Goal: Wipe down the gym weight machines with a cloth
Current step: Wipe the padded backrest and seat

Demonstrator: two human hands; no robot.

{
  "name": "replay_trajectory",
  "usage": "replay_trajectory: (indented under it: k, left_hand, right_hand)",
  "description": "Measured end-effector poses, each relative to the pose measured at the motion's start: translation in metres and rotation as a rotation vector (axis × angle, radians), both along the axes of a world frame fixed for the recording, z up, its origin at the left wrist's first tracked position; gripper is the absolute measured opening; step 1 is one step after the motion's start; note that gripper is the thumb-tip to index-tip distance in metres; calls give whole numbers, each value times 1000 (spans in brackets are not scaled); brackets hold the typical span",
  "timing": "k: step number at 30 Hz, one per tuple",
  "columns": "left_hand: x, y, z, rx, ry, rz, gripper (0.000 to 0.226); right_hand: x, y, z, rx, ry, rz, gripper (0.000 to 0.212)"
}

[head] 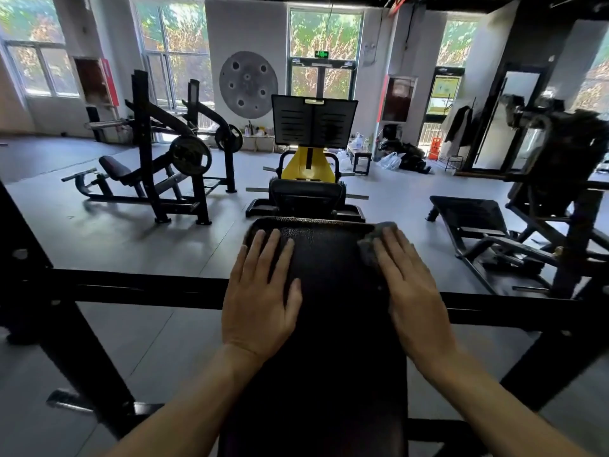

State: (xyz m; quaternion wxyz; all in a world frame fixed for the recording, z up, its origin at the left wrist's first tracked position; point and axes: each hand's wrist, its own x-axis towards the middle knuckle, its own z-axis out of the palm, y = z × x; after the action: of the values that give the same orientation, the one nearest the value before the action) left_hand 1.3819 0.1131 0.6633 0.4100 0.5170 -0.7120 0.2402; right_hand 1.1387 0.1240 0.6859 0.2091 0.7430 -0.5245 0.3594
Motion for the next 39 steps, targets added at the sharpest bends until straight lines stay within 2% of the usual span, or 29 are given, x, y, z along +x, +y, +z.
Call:
replay_trajectory:
  k: [3, 7, 11, 14, 17, 22, 28, 31, 33, 35, 37, 39]
  left_hand:
    - [0, -1, -2, 4, 23, 3, 58]
    - [0, -4, -2, 6, 17, 9, 58]
    - [0, -3, -1, 10, -1, 24, 59]
    - [-1, -3, 1, 9, 14, 19, 57]
    - [-1, -3, 0, 12, 21, 20, 57]
    - [1, -7, -2, 6, 25, 13, 56]
    - [4, -8, -4, 14, 53, -21, 52]
    - [8, -8, -2, 56, 52, -47, 51]
    - [13, -2, -8, 108, 17, -64, 55]
    - [19, 19, -26, 148, -27, -3, 62]
    - [23, 42, -47, 201, -53, 54, 68]
    - [24, 54, -63, 236, -50, 65, 72]
  right_hand:
    - [27, 40, -50, 20, -225, -114, 76]
    - [55, 69, -85, -29, -229, -122, 59]
    - [56, 28, -26, 11, -289, -106, 77]
    - [68, -21, 29, -7, -354, -122, 57]
    - [80, -35, 34, -41, -428, -114, 47]
    - [75, 32, -39, -65, -244, 13, 58]
    - [69, 103, -119, -50, -95, 97, 34]
    - [69, 99, -94, -45, -201, 86, 30]
    - [72, 71, -45, -66, -315, 20, 29]
    - [84, 30, 17, -120, -414, 3, 19]
    - [104, -6, 55, -167, -397, 33, 18]
    - [126, -26, 53, -163, -276, 38, 23]
